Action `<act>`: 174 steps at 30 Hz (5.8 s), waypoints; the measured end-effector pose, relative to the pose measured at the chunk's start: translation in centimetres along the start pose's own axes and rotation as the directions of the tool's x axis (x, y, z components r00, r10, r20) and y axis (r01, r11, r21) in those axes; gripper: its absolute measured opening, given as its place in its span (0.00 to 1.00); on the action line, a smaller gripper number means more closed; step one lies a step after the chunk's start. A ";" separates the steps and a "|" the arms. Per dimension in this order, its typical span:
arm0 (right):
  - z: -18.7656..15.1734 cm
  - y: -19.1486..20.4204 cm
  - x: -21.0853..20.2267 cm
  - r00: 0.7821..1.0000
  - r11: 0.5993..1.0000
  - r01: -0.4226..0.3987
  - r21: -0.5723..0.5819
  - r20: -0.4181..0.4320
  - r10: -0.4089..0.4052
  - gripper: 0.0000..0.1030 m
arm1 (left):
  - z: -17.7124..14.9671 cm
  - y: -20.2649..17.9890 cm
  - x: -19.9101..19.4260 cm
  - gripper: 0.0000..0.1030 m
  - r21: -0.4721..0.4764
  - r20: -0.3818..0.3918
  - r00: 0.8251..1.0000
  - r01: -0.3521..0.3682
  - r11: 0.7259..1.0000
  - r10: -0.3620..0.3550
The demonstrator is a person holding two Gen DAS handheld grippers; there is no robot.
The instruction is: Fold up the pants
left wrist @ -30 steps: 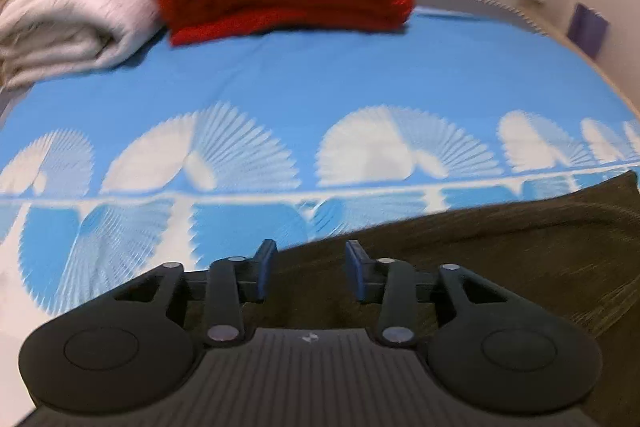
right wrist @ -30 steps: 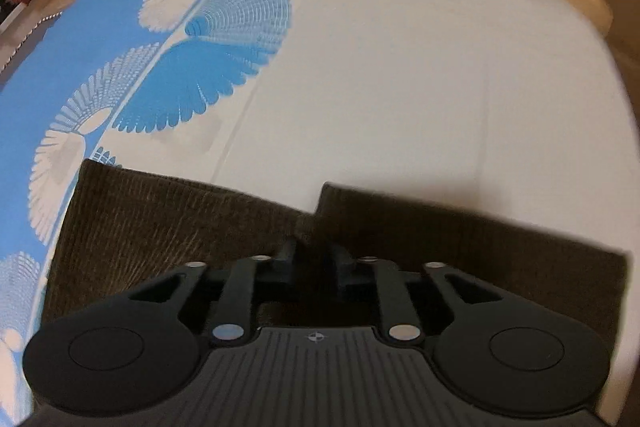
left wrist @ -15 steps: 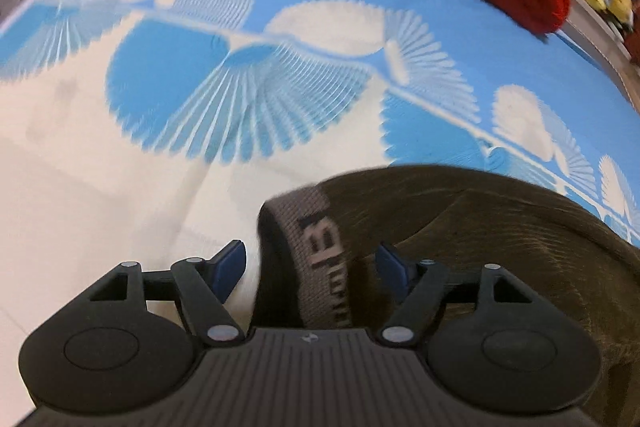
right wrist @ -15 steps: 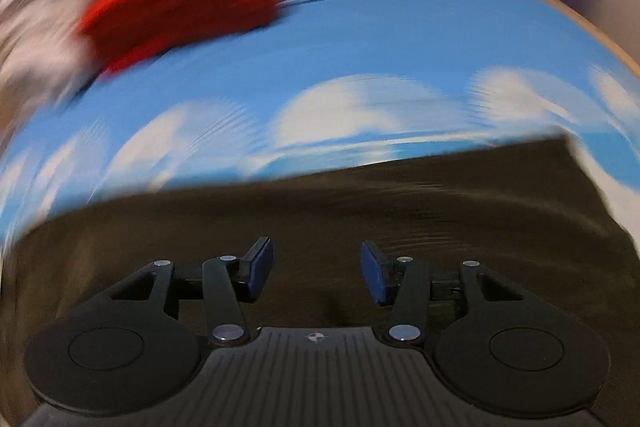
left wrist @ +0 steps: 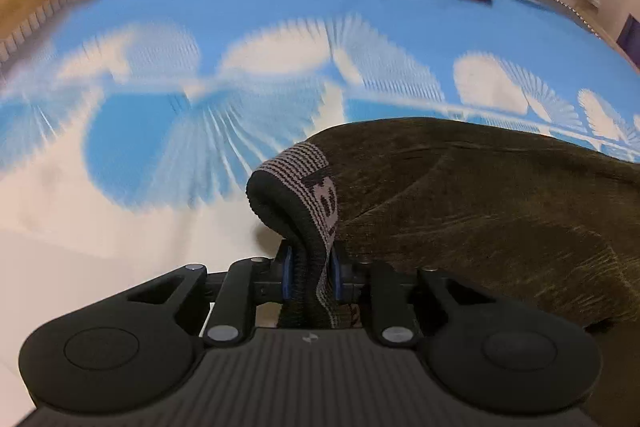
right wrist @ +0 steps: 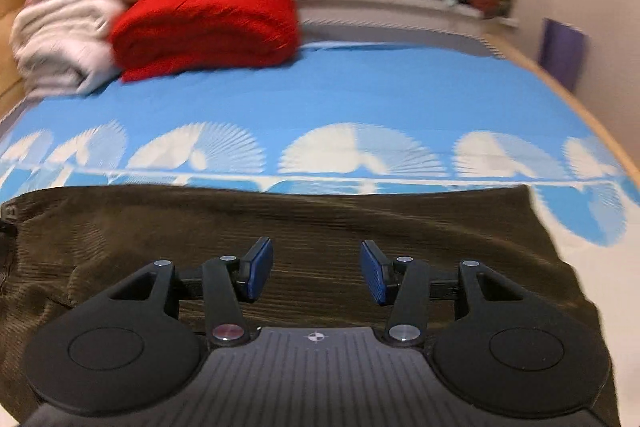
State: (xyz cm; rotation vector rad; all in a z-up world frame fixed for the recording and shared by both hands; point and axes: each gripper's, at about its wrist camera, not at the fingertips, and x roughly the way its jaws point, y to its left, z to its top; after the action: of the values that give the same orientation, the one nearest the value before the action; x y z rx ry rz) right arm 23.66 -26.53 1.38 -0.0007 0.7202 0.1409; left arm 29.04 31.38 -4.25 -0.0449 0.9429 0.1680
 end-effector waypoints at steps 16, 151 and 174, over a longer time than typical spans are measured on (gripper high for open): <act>-13.3 6.5 -4.3 0.965 0.930 -0.236 -0.281 -0.183 0.189 0.48 | -7.8 2.9 -15.3 0.48 -0.250 -0.048 0.987 0.139 0.958 -0.155; -2.9 -2.4 0.9 0.987 0.991 0.102 -0.086 -0.112 -0.111 0.43 | 2.1 -9.8 7.8 0.21 0.314 -0.008 0.995 0.096 0.945 -0.098; -5.3 -6.6 -1.3 0.978 0.952 0.135 0.275 -0.189 -0.084 0.43 | -17.5 -17.9 -17.4 0.09 0.692 -0.089 0.981 0.184 0.698 -0.170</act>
State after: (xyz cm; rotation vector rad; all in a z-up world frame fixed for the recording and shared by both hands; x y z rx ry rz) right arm 20.05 -33.51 -2.02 0.2264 0.9103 -0.0731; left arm 7.90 9.59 -1.15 0.5729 0.9644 -0.3853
